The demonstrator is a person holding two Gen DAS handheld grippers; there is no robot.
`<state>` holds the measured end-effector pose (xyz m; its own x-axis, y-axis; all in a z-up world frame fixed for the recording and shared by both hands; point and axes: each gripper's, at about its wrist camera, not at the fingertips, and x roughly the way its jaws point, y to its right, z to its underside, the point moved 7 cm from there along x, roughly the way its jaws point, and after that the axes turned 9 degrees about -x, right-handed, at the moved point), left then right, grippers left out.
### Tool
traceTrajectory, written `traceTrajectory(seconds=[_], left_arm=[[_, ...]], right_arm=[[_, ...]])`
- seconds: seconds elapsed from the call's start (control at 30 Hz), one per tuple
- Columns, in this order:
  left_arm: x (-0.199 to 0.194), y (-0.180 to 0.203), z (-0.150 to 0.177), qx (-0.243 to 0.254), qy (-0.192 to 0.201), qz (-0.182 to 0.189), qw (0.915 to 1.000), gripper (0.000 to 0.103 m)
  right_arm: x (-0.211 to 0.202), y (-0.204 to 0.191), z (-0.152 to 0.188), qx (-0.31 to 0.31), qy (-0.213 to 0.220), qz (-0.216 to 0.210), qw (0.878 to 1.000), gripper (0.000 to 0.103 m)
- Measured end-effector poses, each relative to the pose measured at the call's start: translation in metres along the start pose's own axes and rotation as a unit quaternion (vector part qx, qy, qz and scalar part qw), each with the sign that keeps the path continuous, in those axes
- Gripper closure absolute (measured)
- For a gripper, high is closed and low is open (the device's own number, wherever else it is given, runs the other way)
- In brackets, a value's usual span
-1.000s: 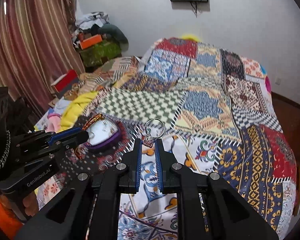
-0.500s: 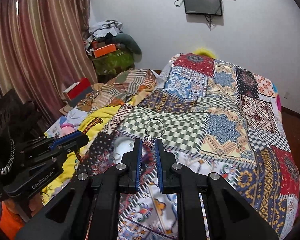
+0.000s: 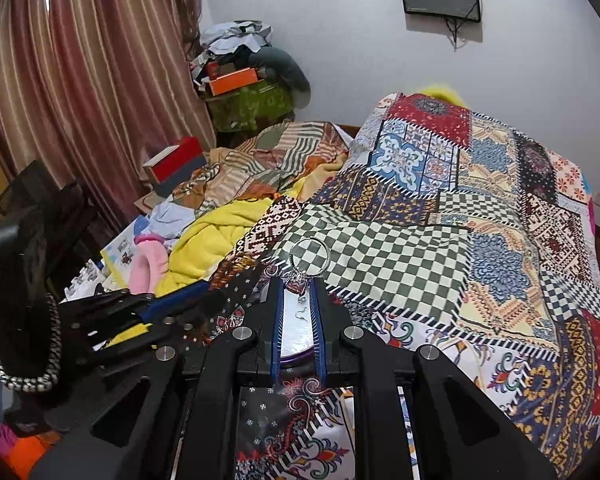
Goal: Organize jewelry
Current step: 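Carry both pieces over the purple heart tin and open both tools to drop them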
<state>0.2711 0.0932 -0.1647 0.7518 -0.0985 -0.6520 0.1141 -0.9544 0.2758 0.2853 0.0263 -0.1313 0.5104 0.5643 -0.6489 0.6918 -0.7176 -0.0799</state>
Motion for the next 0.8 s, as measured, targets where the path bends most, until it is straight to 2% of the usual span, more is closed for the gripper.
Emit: traceTrajectory(seconds=[0.4,0.8], left_arm=[[0.044,-0.007,0.01,-0.005,-0.034,0.004,0.9994,0.094],[0.066,-0.021,0.011,-0.025,-0.053,0.006,0.9983,0.094]], right_arm=[[0.044,0.005,0.012,0.007,-0.039,-0.017,0.999,0.091],[0.076,-0.004,0.031,-0.011,-0.08,-0.034,0.996,0.091]])
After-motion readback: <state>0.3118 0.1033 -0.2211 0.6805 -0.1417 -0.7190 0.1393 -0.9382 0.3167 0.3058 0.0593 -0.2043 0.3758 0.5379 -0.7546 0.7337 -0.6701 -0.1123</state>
